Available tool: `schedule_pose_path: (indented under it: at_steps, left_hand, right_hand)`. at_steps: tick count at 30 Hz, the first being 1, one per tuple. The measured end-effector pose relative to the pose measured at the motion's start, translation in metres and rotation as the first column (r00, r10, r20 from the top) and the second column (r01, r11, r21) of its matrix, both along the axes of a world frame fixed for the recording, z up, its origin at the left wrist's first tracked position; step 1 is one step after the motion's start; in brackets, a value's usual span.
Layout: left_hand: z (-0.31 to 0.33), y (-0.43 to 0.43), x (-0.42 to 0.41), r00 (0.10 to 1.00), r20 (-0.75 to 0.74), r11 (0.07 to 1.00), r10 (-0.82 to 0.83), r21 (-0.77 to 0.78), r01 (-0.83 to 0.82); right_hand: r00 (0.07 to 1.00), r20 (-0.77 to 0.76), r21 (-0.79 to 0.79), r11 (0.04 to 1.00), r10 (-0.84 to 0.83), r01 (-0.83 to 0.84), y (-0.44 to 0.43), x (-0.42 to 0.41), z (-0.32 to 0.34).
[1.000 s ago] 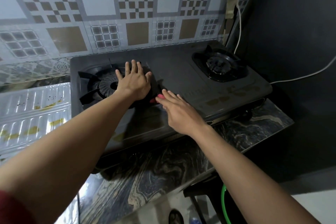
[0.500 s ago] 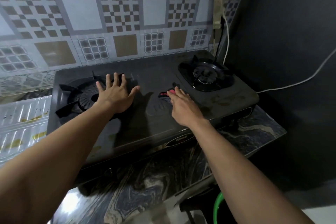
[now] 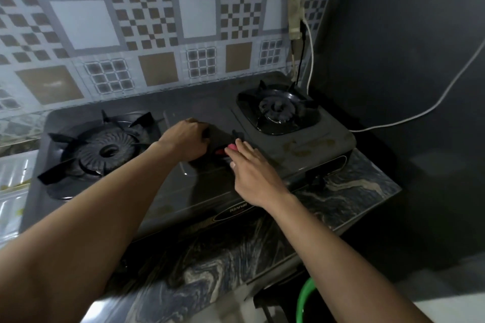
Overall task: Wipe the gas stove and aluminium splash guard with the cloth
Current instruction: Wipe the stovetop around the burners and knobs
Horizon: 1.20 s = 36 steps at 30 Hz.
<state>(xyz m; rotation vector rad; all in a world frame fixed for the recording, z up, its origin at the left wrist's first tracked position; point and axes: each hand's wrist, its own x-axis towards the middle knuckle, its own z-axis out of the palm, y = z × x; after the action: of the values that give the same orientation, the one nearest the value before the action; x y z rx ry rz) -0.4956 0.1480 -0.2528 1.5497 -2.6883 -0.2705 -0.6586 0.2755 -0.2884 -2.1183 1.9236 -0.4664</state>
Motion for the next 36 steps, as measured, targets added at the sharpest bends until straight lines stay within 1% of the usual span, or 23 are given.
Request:
schedule_pose_path:
  at_steps: [2,4,10,13,16,19,23,28,36]
  left_hand:
    - [0.003,0.001,-0.003,1.000,0.016,1.000,0.017,0.005,-0.018]
    - [0.007,0.002,-0.006,0.999,0.033,0.999,0.032,0.019,-0.032]
    - [0.010,-0.002,-0.016,0.995,0.079,0.995,0.059,0.075,-0.065]
    - [0.006,-0.002,-0.024,0.993,0.087,0.995,0.083,0.047,-0.088]
    - [0.005,-0.001,-0.035,0.995,0.065,0.997,0.071,0.021,-0.073]
    - [0.005,-0.001,-0.039,0.997,0.048,0.995,0.064,0.069,-0.067]
    - [0.004,0.000,-0.038,0.996,0.035,0.993,0.076,0.087,-0.079]
    - [0.004,0.004,-0.038,0.998,0.022,0.991,0.064,0.113,-0.066]
    - [0.005,0.003,-0.040,0.998,0.035,0.991,0.060,0.114,-0.064]
  right_hand:
    - [1.000,-0.006,-0.001,1.000,0.031,-0.031,0.007,-0.012,-0.004]
    - [1.000,-0.020,-0.008,1.000,0.022,-0.023,0.006,-0.027,-0.005]
    - [0.996,-0.041,-0.006,0.997,-0.081,0.081,0.009,-0.085,0.000]
    - [0.991,-0.062,-0.013,0.993,-0.119,0.118,0.013,-0.108,0.003]
    - [0.980,-0.085,-0.014,0.984,-0.179,0.178,0.015,-0.128,0.004]
    - [0.953,-0.100,0.011,0.957,-0.286,0.289,0.014,-0.147,0.008]
    - [0.910,-0.104,0.045,0.913,-0.400,0.406,0.003,-0.157,0.012]
    - [0.857,-0.069,0.044,0.857,-0.510,0.513,-0.004,-0.154,0.015]
    - [0.776,-0.117,0.028,0.779,-0.620,0.626,-0.016,-0.179,0.014]
